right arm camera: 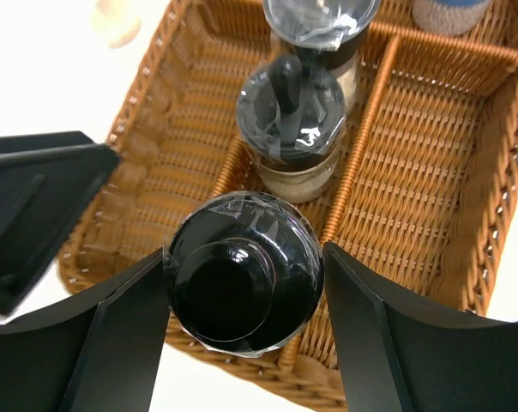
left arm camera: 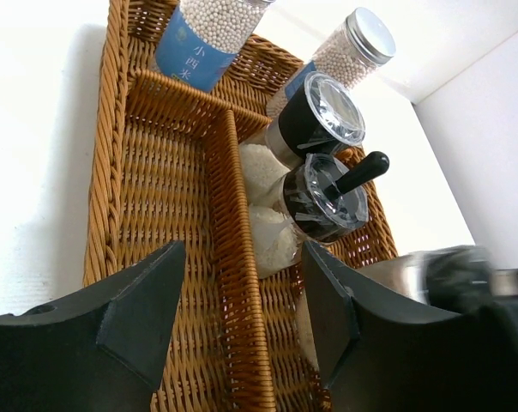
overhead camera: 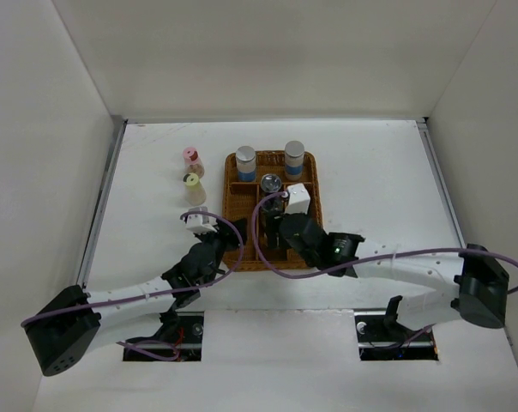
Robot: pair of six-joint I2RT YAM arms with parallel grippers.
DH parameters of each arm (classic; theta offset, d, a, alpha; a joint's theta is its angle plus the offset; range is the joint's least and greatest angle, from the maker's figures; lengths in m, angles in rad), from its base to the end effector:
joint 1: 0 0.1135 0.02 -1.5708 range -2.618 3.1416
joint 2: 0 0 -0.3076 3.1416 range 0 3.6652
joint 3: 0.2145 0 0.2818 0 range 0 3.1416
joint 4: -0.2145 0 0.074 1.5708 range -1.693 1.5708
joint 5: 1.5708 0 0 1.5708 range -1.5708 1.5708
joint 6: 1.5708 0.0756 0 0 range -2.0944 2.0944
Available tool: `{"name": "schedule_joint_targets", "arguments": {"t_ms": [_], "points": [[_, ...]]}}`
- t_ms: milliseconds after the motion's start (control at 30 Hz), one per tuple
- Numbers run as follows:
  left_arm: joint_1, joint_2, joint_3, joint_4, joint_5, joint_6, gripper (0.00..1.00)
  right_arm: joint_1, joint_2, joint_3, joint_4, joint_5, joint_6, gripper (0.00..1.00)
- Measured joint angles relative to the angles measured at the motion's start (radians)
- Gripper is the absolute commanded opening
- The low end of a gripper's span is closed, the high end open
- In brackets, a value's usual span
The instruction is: Organize the condiment bottles
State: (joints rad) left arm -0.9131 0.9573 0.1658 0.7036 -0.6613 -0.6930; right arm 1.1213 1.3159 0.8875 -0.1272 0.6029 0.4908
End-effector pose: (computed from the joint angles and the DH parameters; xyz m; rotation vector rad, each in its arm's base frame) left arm 0.1665 -0.1396 0.1995 -0.3255 1.6523 -0.6755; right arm 0.1836 0.2818 0.2795 -0.2928 2.0194 0.3741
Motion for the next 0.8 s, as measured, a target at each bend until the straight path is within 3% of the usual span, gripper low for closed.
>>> {"name": "schedule_joint_targets", "arguments": {"t_ms": [267,567,800], "points": [[0.015,0.005,0.0,0.0,0.011,-0.011,0.54,0.014,0.12,0.0,0.069,0.0,0.003,0.6],[0.106,0.025,0.0,-0.016,0.044,-0.033,0.59,0.028,0.198,-0.032,0.132,0.01,0.001,0.9],[0.166,-0.056,0.042,-0.155,0.045,-0.036,0.71,0.044,0.094,-0.089,0.166,0.006,-0.031,1.0]]}}
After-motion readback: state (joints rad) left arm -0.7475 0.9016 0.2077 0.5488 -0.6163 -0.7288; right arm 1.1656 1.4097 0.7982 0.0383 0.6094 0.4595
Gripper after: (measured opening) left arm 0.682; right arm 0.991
